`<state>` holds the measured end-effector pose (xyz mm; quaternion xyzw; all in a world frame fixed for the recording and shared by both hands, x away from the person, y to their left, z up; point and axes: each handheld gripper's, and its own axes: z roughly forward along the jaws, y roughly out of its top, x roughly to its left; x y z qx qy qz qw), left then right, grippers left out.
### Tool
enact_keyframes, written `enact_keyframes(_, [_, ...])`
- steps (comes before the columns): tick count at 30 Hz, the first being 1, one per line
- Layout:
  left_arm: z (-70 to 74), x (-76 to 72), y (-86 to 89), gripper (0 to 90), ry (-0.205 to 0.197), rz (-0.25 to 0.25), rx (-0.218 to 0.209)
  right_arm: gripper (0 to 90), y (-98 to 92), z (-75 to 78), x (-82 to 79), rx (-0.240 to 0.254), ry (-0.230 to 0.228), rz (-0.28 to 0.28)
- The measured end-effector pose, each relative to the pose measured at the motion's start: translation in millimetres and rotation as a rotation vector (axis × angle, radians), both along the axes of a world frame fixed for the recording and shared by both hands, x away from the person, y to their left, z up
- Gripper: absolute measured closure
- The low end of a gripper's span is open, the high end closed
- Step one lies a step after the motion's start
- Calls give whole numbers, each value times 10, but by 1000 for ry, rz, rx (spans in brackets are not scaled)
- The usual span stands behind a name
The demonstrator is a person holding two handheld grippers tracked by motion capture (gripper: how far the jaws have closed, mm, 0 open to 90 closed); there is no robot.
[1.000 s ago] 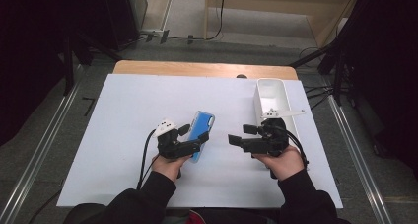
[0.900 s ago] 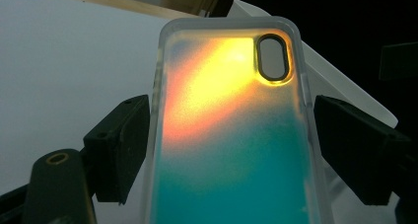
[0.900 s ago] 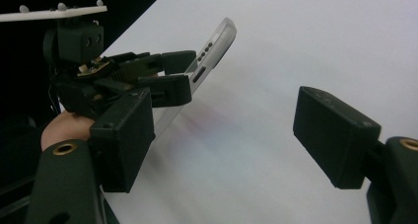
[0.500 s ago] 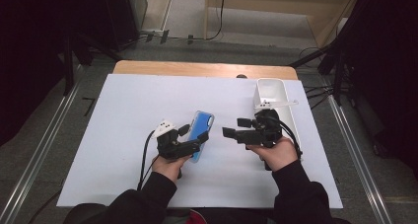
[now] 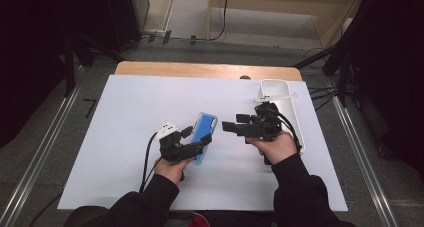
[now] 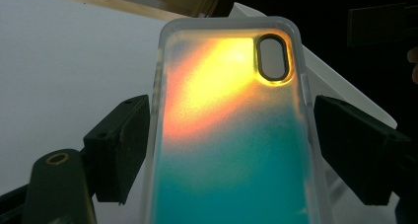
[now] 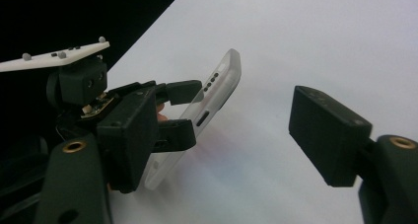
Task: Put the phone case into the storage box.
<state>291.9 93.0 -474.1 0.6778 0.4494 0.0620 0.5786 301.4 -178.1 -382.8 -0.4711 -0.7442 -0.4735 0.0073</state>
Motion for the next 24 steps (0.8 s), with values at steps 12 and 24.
enact_keyframes(12, [-9, -14, -22, 165, -15, -6, 4, 287, 29, -98, 152, 3, 46, -19])
enact_keyframes(24, [-7, -38, -53, 165, -25, -19, 18, 296, 125, -142, 238, 28, 76, 0])
